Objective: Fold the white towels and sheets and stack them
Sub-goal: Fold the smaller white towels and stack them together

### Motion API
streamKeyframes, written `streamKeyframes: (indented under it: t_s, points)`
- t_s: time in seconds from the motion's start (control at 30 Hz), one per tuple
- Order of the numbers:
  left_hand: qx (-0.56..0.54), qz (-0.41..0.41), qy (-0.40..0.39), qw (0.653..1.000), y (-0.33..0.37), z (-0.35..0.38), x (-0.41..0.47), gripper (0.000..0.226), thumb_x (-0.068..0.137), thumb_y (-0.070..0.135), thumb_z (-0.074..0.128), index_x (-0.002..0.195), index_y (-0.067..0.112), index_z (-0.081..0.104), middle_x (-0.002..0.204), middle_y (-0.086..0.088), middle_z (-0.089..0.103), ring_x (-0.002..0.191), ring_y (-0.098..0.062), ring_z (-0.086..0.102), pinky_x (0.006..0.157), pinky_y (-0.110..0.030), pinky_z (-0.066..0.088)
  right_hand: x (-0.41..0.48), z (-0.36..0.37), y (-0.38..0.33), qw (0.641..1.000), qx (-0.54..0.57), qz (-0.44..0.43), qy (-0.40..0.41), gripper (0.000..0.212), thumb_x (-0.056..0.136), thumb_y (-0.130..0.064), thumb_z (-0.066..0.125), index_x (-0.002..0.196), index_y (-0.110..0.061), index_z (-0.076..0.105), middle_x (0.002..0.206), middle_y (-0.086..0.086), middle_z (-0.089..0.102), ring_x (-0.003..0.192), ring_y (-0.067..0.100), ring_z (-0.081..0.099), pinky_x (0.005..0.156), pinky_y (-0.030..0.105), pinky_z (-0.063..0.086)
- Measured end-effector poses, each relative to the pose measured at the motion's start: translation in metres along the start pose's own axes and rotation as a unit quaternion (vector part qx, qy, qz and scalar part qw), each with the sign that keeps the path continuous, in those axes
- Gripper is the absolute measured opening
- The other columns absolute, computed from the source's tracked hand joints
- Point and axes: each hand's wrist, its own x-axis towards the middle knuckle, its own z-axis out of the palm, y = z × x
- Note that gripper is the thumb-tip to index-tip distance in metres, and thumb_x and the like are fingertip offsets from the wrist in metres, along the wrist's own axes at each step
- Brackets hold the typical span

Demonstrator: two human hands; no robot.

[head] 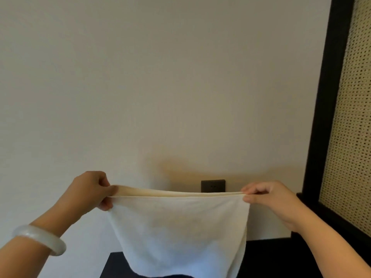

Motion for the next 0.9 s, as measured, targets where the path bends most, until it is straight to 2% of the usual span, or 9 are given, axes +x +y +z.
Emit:
streamKeyframes:
  t_s: [0.13,0.2,0.27,0.37,0.5,0.63,0.73,0.8,0.9]
  points:
    - [-0.033,-0.019,0.005,0.999,-0.005,-0.003,0.004,0.015,0.087,0.011,0.062,0.086,-0.002,0.055,0.059,-0.012,0.071,0.056,-0.025,0.071,0.083,-0.049,0.055,-0.008,-0.002,0.002,1.0,0.012,-0.007,0.024,0.008,0.079,-0.001,0.077,0.078,-0.009,0.079,0.091,-0.005,0.076,0.083,-0.001,0.068,0.069,0.006,0.046]
    - [-0.054,-0.016,0.001,0.998,-0.006,-0.006,0.007,0.011,0.086,0.007,0.064,0.088,-0.001,0.056,0.061,-0.016,0.07,0.056,-0.029,0.071,0.083,-0.05,0.055,-0.009,-0.002,0.0,0.999,-0.015,-0.013,0.043,0.009,0.08,-0.006,0.078,0.077,-0.015,0.079,0.086,-0.006,0.076,0.082,0.003,0.068,0.07,0.01,0.046]
    - [-0.083,-0.007,-0.006,0.997,-0.007,-0.009,0.01,0.008,0.085,0.002,0.066,0.09,0.001,0.059,0.063,-0.019,0.07,0.056,-0.034,0.069,0.075,-0.046,0.059,-0.009,-0.002,-0.004,0.997,-0.047,-0.021,0.052,0.009,0.081,-0.011,0.078,0.076,-0.019,0.079,0.082,-0.007,0.075,0.08,0.006,0.068,0.071,0.016,0.047]
    - [-0.107,0.0,-0.032,0.994,-0.007,-0.014,0.014,0.007,0.082,-0.005,0.069,0.088,-0.003,0.065,0.066,-0.023,0.069,0.056,-0.034,0.067,0.061,-0.037,0.059,-0.009,-0.004,-0.009,0.996,-0.051,-0.036,0.065,0.01,0.083,-0.011,0.076,0.077,-0.019,0.077,0.078,-0.007,0.075,0.074,0.005,0.07,0.067,0.016,0.047]
    - [-0.123,-0.017,-0.08,0.989,-0.006,-0.02,0.015,0.015,0.078,0.0,0.079,0.078,-0.009,0.067,0.067,-0.027,0.068,0.052,-0.027,0.066,0.05,-0.024,0.056,-0.01,-0.008,-0.011,0.994,-0.059,-0.038,0.082,0.012,0.083,-0.001,0.074,0.077,-0.012,0.074,0.074,-0.003,0.075,0.068,0.009,0.069,0.065,0.018,0.048]
    - [-0.148,-0.023,-0.092,0.985,-0.004,-0.025,0.012,0.018,0.08,0.0,0.076,0.077,-0.01,0.062,0.069,-0.029,0.069,0.052,-0.027,0.066,0.049,-0.023,0.055,-0.012,-0.011,-0.013,0.994,-0.052,-0.044,0.084,0.014,0.08,0.008,0.072,0.075,-0.004,0.072,0.07,0.002,0.073,0.061,0.008,0.067,0.056,0.009,0.047]
    - [-0.155,-0.013,-0.099,0.983,-0.003,-0.029,0.008,0.015,0.079,-0.007,0.074,0.077,-0.011,0.06,0.07,-0.03,0.068,0.052,-0.027,0.067,0.05,-0.024,0.057,-0.015,-0.011,-0.018,0.995,-0.021,-0.065,0.079,0.023,0.08,0.012,0.07,0.087,-0.01,0.071,0.07,0.005,0.072,0.064,0.014,0.064,0.055,0.009,0.047]
    - [-0.169,-0.004,-0.107,0.98,-0.002,-0.034,0.007,0.011,0.078,-0.009,0.074,0.079,-0.01,0.064,0.07,-0.027,0.068,0.054,-0.027,0.066,0.05,-0.025,0.057,-0.015,-0.014,-0.019,0.994,-0.012,-0.079,0.074,0.032,0.078,0.014,0.071,0.092,-0.014,0.073,0.071,0.004,0.072,0.065,0.011,0.062,0.058,0.009,0.048]
    - [-0.192,-0.008,-0.134,0.972,-0.001,-0.034,0.01,0.003,0.076,-0.007,0.076,0.078,-0.006,0.073,0.072,-0.021,0.069,0.06,-0.024,0.068,0.054,-0.023,0.057,-0.01,-0.019,-0.014,0.995,-0.018,-0.072,0.061,0.025,0.075,0.013,0.073,0.081,-0.011,0.077,0.065,0.0,0.072,0.055,0.001,0.058,0.051,0.007,0.043]
